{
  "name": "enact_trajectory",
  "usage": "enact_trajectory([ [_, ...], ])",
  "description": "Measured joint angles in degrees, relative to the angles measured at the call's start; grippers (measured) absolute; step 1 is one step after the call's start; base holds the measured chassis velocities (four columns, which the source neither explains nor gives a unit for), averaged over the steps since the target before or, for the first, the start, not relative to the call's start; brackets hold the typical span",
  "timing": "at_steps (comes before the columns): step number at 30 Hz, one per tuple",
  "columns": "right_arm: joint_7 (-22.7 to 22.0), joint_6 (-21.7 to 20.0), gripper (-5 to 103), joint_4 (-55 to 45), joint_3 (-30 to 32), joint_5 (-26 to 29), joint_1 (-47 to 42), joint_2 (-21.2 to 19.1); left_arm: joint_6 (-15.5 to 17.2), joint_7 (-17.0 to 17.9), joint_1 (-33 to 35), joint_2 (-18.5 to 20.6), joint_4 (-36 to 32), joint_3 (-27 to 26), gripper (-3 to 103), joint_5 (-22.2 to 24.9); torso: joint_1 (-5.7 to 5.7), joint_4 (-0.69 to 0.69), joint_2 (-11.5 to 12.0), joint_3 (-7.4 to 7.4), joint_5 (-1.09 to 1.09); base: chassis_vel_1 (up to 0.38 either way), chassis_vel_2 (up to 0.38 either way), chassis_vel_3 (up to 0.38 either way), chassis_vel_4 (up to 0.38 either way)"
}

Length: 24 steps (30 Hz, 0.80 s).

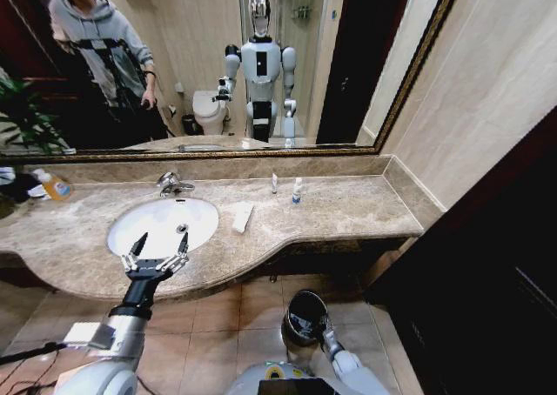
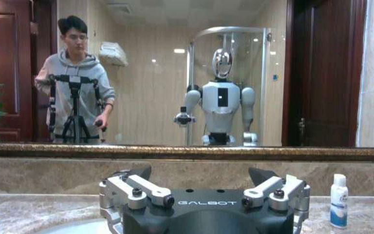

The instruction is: Pick up the trash from the sink and place it in the trash bin.

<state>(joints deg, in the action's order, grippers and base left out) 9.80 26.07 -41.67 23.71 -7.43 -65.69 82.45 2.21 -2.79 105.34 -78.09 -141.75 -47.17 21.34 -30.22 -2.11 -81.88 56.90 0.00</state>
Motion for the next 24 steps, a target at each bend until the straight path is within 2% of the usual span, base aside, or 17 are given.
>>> enact_trajectory([
  [2, -4.23, 3.10, 100, -7.44, 0.23, 0.59, -4.04, -1.91, 0.00, -0.01, 0.00, 0.00, 0.00, 0.00, 100, 0.00, 0.00, 0.00, 0.00, 0.00, 0.00, 0.000, 0.000, 0.000, 0.000],
  [4, -5.97, 4.23, 100, -11.04, 0.64, 1.10, -5.98, -2.89, 0.00, -0.01, 0.00, 0.00, 0.00, 0.00, 100, 0.00, 0.00, 0.00, 0.00, 0.00, 0.00, 0.000, 0.000, 0.000, 0.000],
  [7, -8.54, 6.07, 100, -21.16, 2.42, 7.35, -10.53, -4.45, 0.00, 0.00, 0.00, 0.00, 0.00, 0.00, 100, 0.00, 0.00, 0.00, 0.00, 0.00, 0.01, 0.000, 0.000, 0.000, 0.000],
  [8, -8.54, 6.07, 100, -21.16, 2.42, 7.35, -10.53, -4.45, 0.00, 0.00, 0.00, 0.00, 0.00, 0.00, 100, 0.00, 0.00, 0.00, 0.00, 0.00, 0.01, 0.000, 0.000, 0.000, 0.000],
  [10, -9.63, 4.67, 100, -30.02, 3.64, 12.61, -15.20, -5.66, 0.00, -0.01, 0.00, 0.00, 0.00, 0.00, 100, 0.00, 0.00, -0.01, 0.00, 0.00, 0.01, 0.000, 0.000, 0.000, 0.000],
  [11, -9.63, 4.67, 100, -30.02, 3.64, 12.61, -15.20, -5.66, 0.00, -0.01, 0.00, 0.00, 0.00, 0.00, 100, 0.00, 0.00, -0.01, 0.00, 0.00, 0.01, 0.000, 0.000, 0.000, 0.000],
  [15, -8.86, 2.08, 100, -47.26, 7.75, 16.90, -25.22, -5.61, 0.00, 0.00, 0.00, 0.00, 0.00, 0.00, 100, 0.00, 0.01, 0.01, -0.01, 0.00, 0.00, 0.000, 0.000, 0.000, 0.000],
  [22, -8.57, 1.22, 100, -60.80, 10.10, 18.07, -31.66, -4.81, 0.00, 0.00, 0.00, 0.00, 0.00, 0.00, 100, 0.00, 0.00, 0.01, -0.01, 0.00, -0.01, 0.000, 0.000, 0.000, 0.000],
  [24, -8.02, -0.54, 100, -67.84, 10.99, 18.06, -32.64, -4.24, 0.00, 0.00, 0.00, 0.00, 0.00, 0.00, 100, 0.00, 0.01, 0.01, 0.00, 0.00, 0.00, 0.000, 0.000, 0.000, 0.000],
])
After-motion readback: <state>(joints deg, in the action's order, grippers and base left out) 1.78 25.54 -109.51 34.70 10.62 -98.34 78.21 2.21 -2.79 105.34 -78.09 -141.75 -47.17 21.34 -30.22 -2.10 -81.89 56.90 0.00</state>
